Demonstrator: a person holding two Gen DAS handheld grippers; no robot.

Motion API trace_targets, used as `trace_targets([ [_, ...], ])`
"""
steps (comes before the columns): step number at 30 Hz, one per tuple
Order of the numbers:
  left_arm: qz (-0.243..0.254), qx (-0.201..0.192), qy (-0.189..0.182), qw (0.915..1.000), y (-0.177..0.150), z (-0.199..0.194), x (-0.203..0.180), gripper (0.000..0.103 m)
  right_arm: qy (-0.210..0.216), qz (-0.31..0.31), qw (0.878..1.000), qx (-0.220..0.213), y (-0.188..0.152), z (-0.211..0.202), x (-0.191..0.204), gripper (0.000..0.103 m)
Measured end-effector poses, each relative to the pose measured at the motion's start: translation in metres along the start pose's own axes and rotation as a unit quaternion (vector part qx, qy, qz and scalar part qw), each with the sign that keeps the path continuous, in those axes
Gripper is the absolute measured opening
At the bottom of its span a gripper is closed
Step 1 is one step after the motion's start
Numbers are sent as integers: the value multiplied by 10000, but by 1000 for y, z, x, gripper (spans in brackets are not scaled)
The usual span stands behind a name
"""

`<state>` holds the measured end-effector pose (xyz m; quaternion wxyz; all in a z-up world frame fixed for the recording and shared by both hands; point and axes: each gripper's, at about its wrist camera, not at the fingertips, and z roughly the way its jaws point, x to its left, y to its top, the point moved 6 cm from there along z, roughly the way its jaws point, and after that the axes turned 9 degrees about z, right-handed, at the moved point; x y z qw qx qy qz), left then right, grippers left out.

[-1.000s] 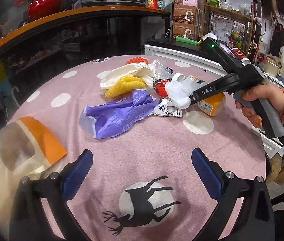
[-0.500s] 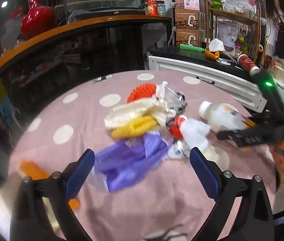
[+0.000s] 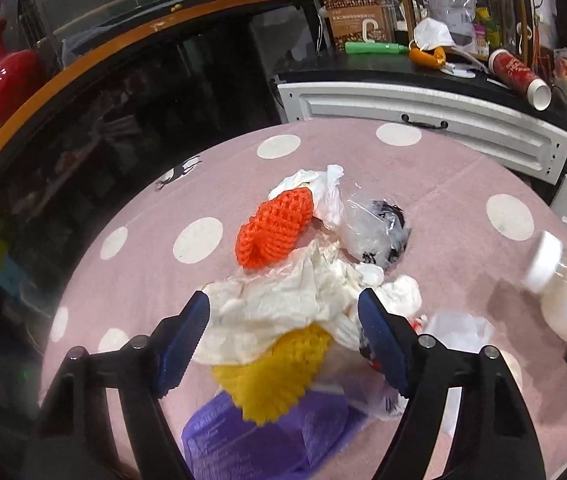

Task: Collect trash
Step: 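Grasp the crumpled white tissue with the left tool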

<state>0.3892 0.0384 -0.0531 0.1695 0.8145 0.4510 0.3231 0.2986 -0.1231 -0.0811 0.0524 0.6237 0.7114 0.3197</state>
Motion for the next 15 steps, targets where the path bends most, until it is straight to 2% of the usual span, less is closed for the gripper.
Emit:
trace_targets([
  [2, 246, 115, -1, 9996, 2, 9, -4, 63, 54, 57, 10000, 34, -3, 0, -4, 61],
  [4, 412, 168, 43, 9990, 0, 14, -6, 47, 72, 143, 9999, 32, -6, 1, -9, 61],
  [5, 433, 180, 82, 9989, -1, 15, -7, 43, 91, 186, 9998, 35, -7, 1, -11, 61],
  [7, 283, 102, 9, 9995, -2, 12, -5, 30, 132, 271, 9995, 46, -10, 0, -14, 61],
  [11, 35, -54, -80, 9999, -4, 1, -2, 19, 136, 291, 9995, -33, -12, -3, -15, 61],
  [13, 6, -193, 74, 9998, -5, -8, 0, 13, 180, 322, 9993, -82, -13, -7, -15, 61],
  [15, -149, -357, 105, 9992, -3, -19, 5, 13, 198, 323, 9992, -136, -14, -10, -15, 61],
])
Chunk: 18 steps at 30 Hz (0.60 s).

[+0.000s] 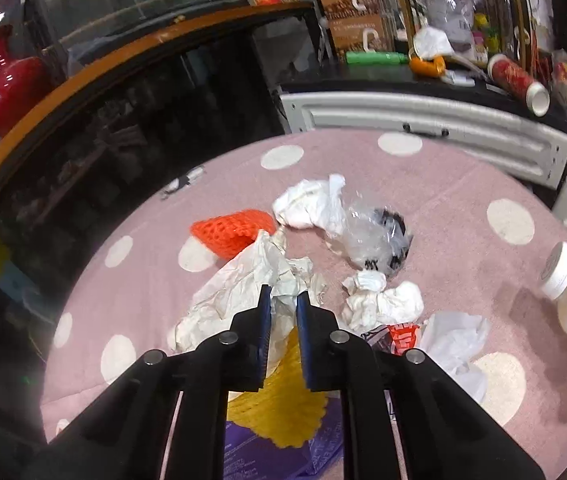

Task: Collect trash
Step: 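Grasp the crumpled white tissue with the left tool, then carry the juice bottle to the bin and release it with the right tool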

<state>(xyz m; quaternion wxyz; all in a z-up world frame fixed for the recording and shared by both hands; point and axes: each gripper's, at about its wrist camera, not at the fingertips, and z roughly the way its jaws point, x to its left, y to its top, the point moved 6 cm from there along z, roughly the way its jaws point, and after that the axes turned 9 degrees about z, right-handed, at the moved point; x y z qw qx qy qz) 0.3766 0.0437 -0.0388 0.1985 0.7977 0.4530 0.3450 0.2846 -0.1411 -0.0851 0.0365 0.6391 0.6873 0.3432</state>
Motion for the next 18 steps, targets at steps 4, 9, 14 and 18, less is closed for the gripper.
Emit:
trace_targets([
  [4, -258, -435, 92, 9987, 5, -36, 12, 13, -76, -71, 9998, -184, -4, -10, 1, 61],
  [9, -708, -723, 33, 9949, -2, -71, 25, 13, 7, 30, 9996, -272, -13, -18, -2, 61],
  [14, -1092, -1036, -104, 9885, -17, -108, 25, 13, -32, 22, 9992, -393, -23, -31, -5, 61],
  [18, -1251, -1194, -336, 9844, -25, -131, 10, 13, -89, 37, 9988, -477, -32, -43, -11, 61],
])
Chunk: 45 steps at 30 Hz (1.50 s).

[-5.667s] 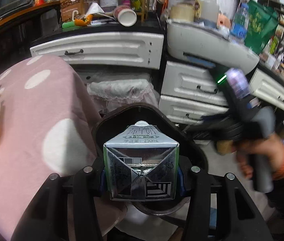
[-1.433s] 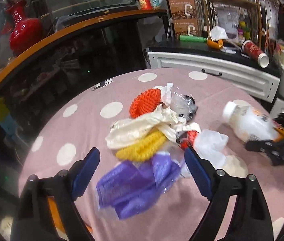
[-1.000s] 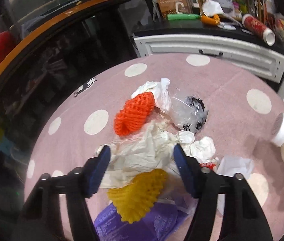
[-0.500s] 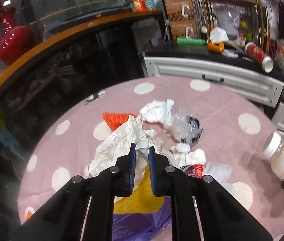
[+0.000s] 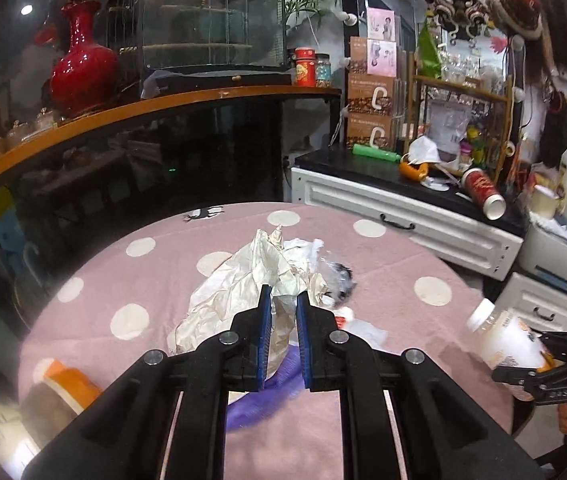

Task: Collect trash
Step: 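Carry the juice bottle to the bin and release it with the right tool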

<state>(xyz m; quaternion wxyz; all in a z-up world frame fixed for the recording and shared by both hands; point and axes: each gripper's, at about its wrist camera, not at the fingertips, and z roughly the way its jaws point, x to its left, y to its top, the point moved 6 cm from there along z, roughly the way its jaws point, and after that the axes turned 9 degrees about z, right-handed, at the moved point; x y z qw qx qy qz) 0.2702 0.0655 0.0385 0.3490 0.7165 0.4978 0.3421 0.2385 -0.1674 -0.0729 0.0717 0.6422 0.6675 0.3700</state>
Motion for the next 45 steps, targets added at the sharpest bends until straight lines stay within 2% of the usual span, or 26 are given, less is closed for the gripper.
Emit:
trace_targets([
  [6, -97, -253, -414, 9988, -6, -31, -34, 13, -128, 96, 9998, -101, -12, -23, -21, 61],
  [11, 73, -460, -854, 9953, -6, -53, -82, 13, -381, 289, 9986, -204, -24, -51, -55, 61],
  [17, 230, -486, -1567, 9862, -10, -61, -146, 13, -737, 635, 9952, -139, -43, -67, -106, 61],
  [22, 324, -433, -2143, 9753, -13, -57, -201, 13, -988, 901, 9910, 93, -60, -61, -146, 61],
  [26, 272, -309, -2648, 9634, -17, -53, -243, 13, -1143, 1084, 9869, 335, -74, -44, -175, 61],
  [31, 367, -182, -3015, 9526, -24, -48, -291, 13, -1281, 1227, 9810, 791, -91, -3, -203, 61],
  [39, 422, 138, -3124, 9489, -45, -29, -329, 13, -1581, 1236, 9642, 1734, -121, 89, -233, 61],
  [45, 476, 284, -3180, 9465, -57, -26, -341, 13, -1832, 1198, 9539, 2051, -135, 128, -250, 61],
])
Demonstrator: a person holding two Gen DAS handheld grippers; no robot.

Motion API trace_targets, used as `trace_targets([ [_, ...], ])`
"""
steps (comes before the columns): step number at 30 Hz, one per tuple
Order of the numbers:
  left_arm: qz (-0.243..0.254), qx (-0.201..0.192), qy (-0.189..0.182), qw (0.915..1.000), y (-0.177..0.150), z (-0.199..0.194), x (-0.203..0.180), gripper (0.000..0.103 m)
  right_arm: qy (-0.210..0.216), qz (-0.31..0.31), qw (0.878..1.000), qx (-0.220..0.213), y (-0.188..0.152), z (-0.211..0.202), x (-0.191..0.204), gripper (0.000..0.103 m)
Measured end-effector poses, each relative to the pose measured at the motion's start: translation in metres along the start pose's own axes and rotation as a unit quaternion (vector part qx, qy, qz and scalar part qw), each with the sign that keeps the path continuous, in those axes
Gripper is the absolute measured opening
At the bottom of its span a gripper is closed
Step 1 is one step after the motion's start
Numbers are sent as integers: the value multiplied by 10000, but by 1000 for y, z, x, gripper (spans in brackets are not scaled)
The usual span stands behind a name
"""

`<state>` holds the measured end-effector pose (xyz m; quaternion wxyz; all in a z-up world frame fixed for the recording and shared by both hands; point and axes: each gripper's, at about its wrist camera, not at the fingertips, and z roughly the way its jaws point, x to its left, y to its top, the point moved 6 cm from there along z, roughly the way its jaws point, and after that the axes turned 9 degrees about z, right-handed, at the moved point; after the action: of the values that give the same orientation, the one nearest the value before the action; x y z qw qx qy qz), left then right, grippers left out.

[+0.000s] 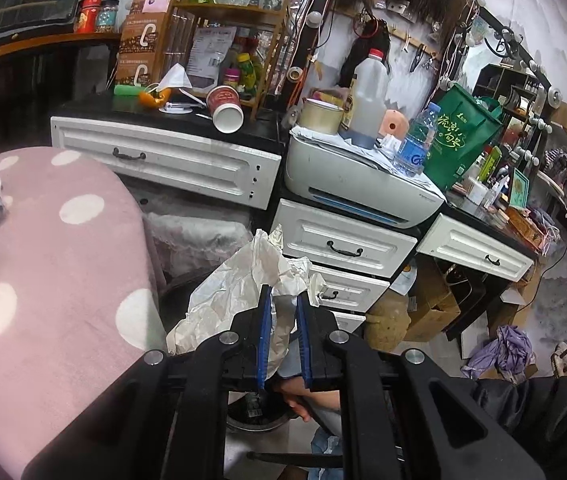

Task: Collect trash
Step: 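Carry the juice bottle to the bin and release it with the right tool, then lower the white tissue into the bin and open the left tool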

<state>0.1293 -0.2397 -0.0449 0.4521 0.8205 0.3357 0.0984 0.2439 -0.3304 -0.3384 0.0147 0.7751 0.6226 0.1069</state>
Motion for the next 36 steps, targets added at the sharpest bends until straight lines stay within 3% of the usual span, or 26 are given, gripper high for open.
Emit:
trace_targets([
  [4, -30, 53, -64, 10000, -4, 5, -2, 13, 56, -9, 10000, 65, -2, 6, -1, 64],
  [10, -56, 136, -102, 9998, -11, 11, -5, 13, 310, 217, 9990, -257, -2, -21, -11, 70],
  [18, -18, 321, -83, 9994, -20, 27, -8, 13, -40, 372, 9888, -1443, -5, -106, -52, 72],
  [24, 208, 520, -2, 9984, -25, 51, -14, 13, -408, 737, 9756, -2028, -12, -147, -91, 73],
  [30, 326, 874, 134, 9956, -33, 87, -10, 13, -385, 1262, 9655, -2243, -15, -167, -136, 73],
  [36, 545, 1212, 276, 9908, -42, 122, -12, 13, -302, 1432, 9606, -2361, -24, -176, -145, 73],
])
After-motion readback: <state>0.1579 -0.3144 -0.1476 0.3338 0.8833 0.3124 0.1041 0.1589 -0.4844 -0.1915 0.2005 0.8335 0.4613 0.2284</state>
